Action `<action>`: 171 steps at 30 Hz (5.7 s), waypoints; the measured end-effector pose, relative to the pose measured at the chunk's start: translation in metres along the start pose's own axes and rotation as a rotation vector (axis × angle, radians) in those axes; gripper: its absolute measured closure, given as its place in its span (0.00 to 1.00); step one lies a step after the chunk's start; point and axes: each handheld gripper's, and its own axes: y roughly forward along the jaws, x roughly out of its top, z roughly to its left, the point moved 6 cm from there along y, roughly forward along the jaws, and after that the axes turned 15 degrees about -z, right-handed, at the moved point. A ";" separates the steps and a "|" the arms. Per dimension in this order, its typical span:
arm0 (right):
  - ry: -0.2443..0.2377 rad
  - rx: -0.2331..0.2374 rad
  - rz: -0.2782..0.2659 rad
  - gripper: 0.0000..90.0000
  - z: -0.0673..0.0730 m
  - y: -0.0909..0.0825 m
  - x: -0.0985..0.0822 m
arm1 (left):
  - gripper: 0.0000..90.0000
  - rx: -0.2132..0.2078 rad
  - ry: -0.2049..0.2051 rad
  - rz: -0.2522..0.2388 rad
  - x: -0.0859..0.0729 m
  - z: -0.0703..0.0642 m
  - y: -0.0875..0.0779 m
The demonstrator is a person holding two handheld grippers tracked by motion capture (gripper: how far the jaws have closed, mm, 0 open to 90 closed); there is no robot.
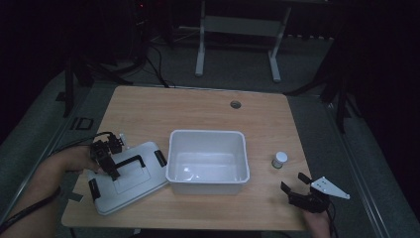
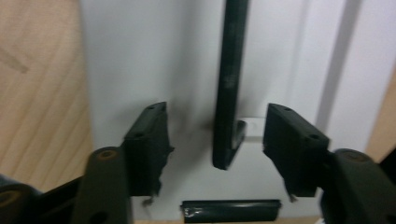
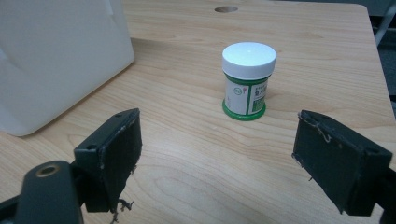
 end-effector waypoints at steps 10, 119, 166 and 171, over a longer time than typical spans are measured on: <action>0.009 0.016 0.052 0.17 -0.001 0.003 -0.001 | 0.29 0.001 -0.012 -0.026 0.003 0.000 0.002; -0.165 0.008 1.066 0.38 -0.018 0.127 0.053 | 0.18 -0.038 -0.061 0.017 -0.001 -0.013 0.001; -0.342 0.185 1.121 0.56 -0.003 0.110 0.068 | 0.18 -0.036 -0.034 0.037 0.000 -0.017 0.003; -0.422 0.318 1.104 0.56 0.008 0.101 0.073 | 0.18 -0.032 -0.027 0.033 0.001 -0.017 0.001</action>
